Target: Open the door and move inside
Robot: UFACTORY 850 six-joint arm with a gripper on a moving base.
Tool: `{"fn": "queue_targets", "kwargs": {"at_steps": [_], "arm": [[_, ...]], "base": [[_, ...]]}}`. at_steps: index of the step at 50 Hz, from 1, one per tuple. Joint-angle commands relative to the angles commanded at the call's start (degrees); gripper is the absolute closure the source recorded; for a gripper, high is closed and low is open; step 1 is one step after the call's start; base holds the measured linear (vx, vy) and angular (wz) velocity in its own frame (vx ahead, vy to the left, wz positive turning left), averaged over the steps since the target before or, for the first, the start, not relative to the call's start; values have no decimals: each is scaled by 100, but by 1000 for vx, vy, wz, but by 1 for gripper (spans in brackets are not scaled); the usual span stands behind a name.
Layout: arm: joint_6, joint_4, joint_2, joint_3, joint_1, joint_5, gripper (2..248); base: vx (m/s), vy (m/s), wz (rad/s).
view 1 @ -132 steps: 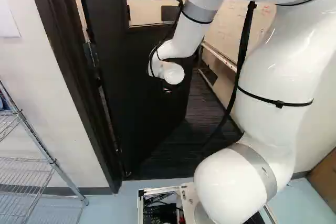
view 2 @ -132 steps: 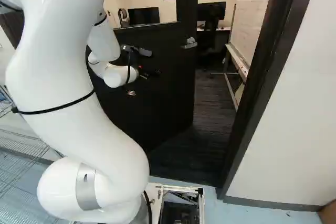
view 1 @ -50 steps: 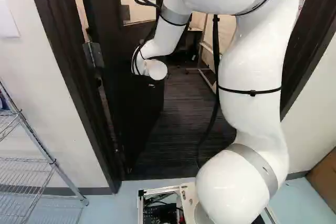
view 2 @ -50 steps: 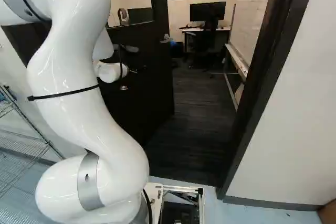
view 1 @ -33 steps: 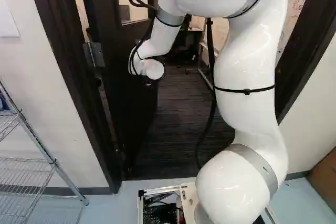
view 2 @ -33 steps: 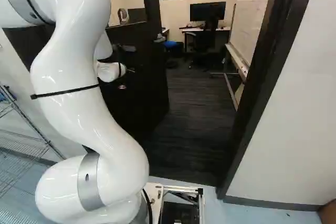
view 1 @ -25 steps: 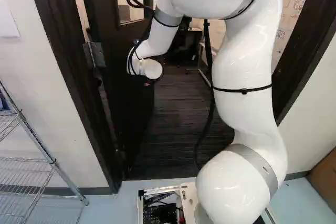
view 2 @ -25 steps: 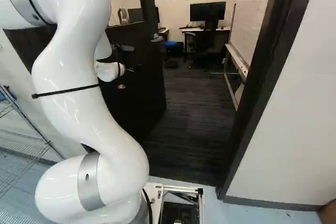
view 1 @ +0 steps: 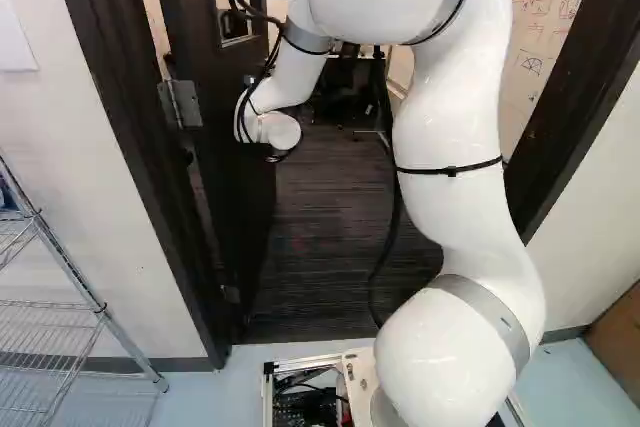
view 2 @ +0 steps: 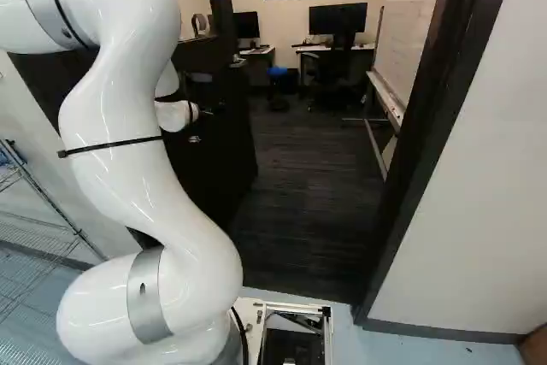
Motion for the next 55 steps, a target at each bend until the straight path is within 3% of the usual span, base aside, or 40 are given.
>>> {"fn": "queue_targets", "kwargs": {"at_steps": [22, 55], "arm": [[0, -235, -270, -346, 112, 0, 3], [0, -584, -296, -381, 125, 0, 3]], "base": [[0, 0, 0], [0, 0, 0]]}}
